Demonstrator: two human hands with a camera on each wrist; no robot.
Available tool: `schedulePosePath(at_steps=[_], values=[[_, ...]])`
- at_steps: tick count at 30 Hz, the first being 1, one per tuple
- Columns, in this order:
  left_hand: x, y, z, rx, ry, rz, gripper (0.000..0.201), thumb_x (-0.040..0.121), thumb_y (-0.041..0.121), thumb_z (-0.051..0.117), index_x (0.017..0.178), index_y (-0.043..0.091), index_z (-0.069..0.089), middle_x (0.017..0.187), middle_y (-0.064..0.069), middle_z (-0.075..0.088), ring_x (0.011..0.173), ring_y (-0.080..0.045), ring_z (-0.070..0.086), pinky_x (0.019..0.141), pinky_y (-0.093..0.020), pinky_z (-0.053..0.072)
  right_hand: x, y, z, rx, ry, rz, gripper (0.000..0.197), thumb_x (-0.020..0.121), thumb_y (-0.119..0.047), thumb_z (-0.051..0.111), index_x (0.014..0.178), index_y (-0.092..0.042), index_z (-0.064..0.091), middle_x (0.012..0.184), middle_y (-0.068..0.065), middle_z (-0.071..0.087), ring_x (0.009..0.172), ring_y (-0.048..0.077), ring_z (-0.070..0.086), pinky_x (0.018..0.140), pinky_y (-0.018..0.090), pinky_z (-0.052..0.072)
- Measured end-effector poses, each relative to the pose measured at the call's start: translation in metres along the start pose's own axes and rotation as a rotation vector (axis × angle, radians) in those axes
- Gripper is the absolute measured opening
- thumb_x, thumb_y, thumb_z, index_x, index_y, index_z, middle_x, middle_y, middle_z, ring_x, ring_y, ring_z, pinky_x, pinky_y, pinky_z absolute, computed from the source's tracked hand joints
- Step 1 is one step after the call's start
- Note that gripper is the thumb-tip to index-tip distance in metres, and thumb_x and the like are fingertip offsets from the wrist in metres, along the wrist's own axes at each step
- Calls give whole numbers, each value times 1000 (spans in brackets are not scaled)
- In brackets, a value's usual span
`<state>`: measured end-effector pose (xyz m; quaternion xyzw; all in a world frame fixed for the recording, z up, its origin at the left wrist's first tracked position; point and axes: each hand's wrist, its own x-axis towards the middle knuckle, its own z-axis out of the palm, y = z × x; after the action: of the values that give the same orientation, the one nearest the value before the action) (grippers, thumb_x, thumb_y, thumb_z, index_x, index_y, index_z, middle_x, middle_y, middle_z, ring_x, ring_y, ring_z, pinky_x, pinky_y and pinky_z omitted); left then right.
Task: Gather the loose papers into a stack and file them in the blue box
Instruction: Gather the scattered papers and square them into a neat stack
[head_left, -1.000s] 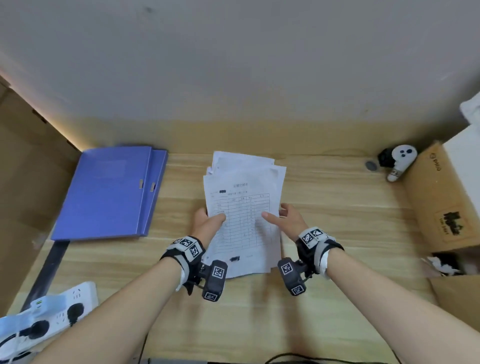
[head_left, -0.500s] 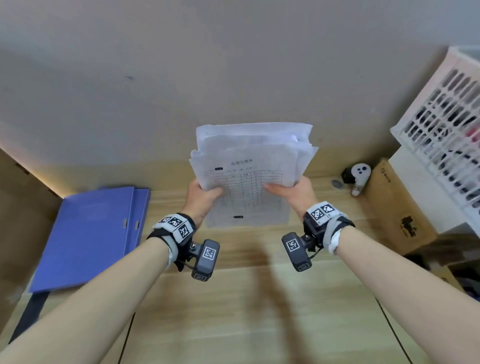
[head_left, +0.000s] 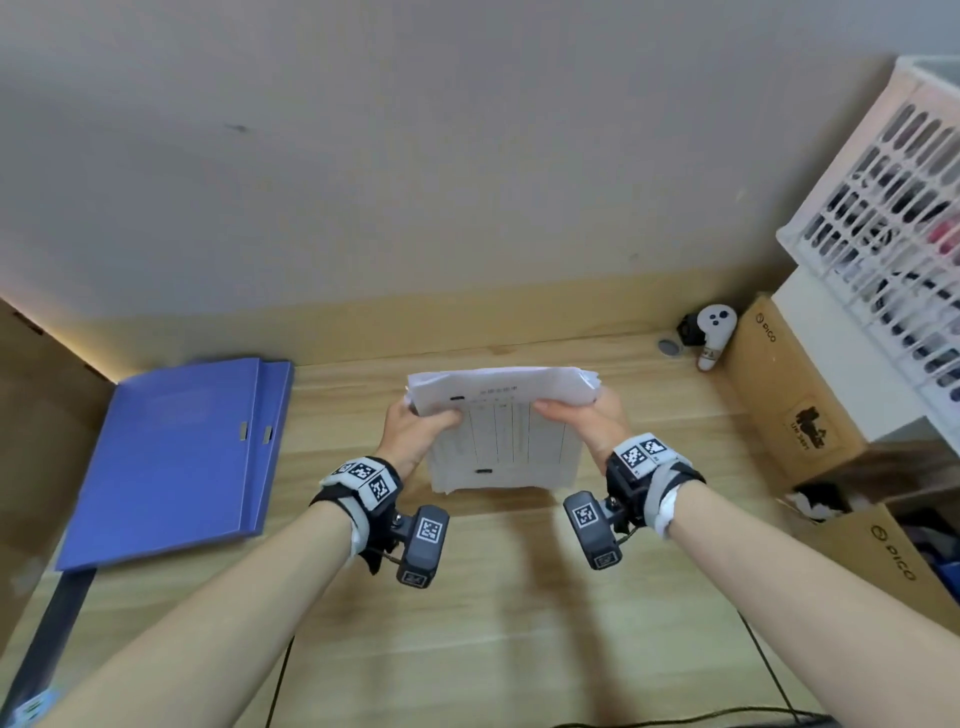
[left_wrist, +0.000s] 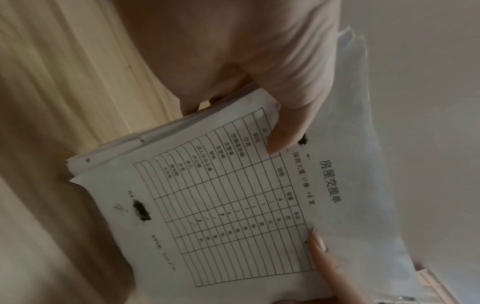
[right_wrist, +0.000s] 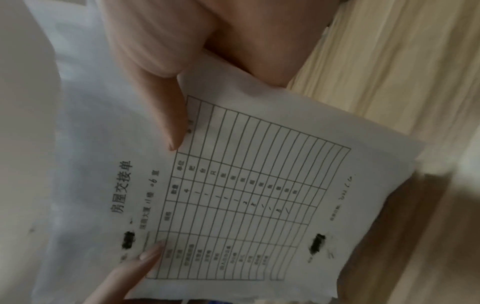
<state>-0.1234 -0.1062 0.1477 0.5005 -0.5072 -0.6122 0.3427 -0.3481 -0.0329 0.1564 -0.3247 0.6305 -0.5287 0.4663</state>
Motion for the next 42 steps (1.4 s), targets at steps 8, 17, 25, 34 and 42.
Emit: schedulePosePath(at_steps=[8,17,25,34,42], values=[[-3,4,-6,-29,7,93,35,77,14,80,109,13,67,102,-2,71,87,-8,67,67,-16,52,1,-3,-1,-64,23,-64,31,69,-20,86,96,-14,72,91,-1,75,83,9,68,75,23,51],[0,20,21,-152,171,-21,40,85,53,64,99,16,70,94,0,75,84,-13,70,75,-27,56,1,-11,20,50,135,-1,64,80,-60,63,89,3,62,85,6,63,81,18,58,96,40,46],[0,15,22,-103,133,48,33,95,39,52,85,9,64,76,-3,62,66,-15,56,61,-26,45,2,-13,18,45,228,-34,36,92,-33,55,79,0,62,77,4,44,71,15,42,67,31,31],[0,8,19,103,-41,139,19,87,7,69,99,22,67,94,8,71,85,-5,66,75,-21,52,10,-11,11,-44,112,-33,39,80,-48,72,102,-16,67,94,4,71,88,15,64,77,29,50],[1,-11,14,18,43,111,38,83,-3,69,97,31,58,99,6,64,94,-14,62,78,-22,53,7,12,3,-116,22,-68,31,73,-5,81,98,-20,70,90,-11,71,74,-7,66,68,10,49]])
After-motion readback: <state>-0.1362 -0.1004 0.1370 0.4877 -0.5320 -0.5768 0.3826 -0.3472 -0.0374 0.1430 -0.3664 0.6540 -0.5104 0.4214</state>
